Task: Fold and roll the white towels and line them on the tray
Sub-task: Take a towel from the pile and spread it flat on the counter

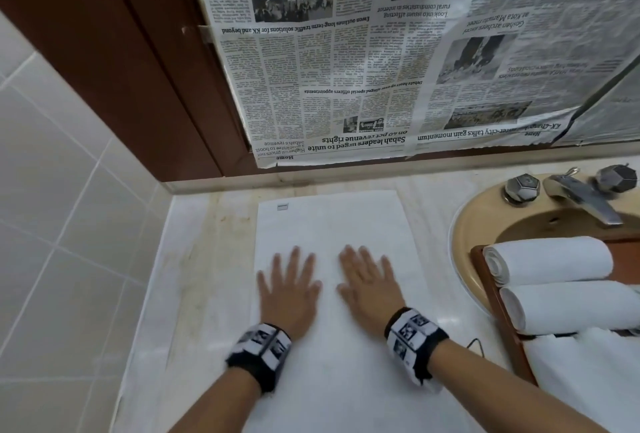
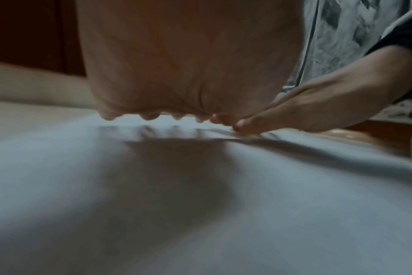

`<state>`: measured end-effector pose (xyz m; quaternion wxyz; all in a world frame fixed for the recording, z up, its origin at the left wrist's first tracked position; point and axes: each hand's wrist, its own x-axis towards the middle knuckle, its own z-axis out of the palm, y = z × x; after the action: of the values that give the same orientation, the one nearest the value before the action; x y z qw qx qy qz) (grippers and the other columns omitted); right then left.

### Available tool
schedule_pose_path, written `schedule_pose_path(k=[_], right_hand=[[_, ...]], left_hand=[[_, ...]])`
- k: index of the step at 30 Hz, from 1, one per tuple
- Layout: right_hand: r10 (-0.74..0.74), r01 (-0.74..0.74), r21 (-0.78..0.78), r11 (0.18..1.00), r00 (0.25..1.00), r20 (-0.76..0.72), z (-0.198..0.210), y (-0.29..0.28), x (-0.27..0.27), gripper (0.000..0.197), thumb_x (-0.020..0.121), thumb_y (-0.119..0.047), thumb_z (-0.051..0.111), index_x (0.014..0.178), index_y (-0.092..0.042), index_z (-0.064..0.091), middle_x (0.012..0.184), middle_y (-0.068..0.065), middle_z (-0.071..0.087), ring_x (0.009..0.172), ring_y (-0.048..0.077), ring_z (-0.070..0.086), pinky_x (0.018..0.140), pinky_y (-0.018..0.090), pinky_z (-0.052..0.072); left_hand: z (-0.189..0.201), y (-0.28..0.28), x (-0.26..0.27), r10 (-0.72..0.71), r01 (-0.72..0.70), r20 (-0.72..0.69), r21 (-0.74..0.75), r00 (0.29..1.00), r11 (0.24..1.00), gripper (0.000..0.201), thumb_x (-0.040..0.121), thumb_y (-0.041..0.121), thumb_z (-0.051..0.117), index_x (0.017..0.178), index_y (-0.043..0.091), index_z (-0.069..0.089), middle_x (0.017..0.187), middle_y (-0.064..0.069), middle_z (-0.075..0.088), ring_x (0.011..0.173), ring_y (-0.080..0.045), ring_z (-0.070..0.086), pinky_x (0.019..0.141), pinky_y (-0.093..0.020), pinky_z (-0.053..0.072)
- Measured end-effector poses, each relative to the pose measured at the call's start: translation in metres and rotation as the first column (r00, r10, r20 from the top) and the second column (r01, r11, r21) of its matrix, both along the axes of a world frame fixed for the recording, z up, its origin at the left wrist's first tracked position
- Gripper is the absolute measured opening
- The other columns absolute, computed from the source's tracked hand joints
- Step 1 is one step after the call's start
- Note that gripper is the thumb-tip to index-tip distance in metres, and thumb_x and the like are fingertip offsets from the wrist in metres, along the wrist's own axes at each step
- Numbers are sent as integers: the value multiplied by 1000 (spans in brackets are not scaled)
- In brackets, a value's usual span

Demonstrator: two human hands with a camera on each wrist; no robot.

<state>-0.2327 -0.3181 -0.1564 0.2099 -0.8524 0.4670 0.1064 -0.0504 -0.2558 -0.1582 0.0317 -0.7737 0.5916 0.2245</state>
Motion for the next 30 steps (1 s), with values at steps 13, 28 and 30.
schedule_pose_path(k=[13, 28, 30], right_hand=[[-219, 215, -71, 974, 975, -48, -4, 24, -53, 61, 104, -45, 9, 156, -19, -10, 161, -5, -18, 151, 16, -11, 120, 44, -8], [-295, 291, -46, 956, 948, -122, -6, 64, -84, 76, 84, -57, -19, 149, -19, -24, 158, -4, -28, 148, 14, -20, 117, 46, -17], [-198, 191, -88, 978, 977, -82, -1, 88, -65, 74, 94, -55, -7, 155, -14, -4, 163, 1, -9, 151, 18, -1, 116, 45, -13]], left_hand=[[0, 57, 37, 216, -217, 27, 76, 976, 973, 61, 98, 57, 1, 154, 40, -15, 160, 14, -27, 151, -25, -19, 120, -57, -7], [-13, 112, 10, 211, -212, 12, 33, 977, 977, 60, 97, 59, -3, 149, 40, -26, 158, 13, -33, 149, -24, -25, 120, -55, -9], [-7, 116, -13, 141, -140, 19, -4, 990, 990, 69, 93, 60, 2, 157, 35, -6, 165, 8, -14, 152, -26, -7, 118, -56, -1]])
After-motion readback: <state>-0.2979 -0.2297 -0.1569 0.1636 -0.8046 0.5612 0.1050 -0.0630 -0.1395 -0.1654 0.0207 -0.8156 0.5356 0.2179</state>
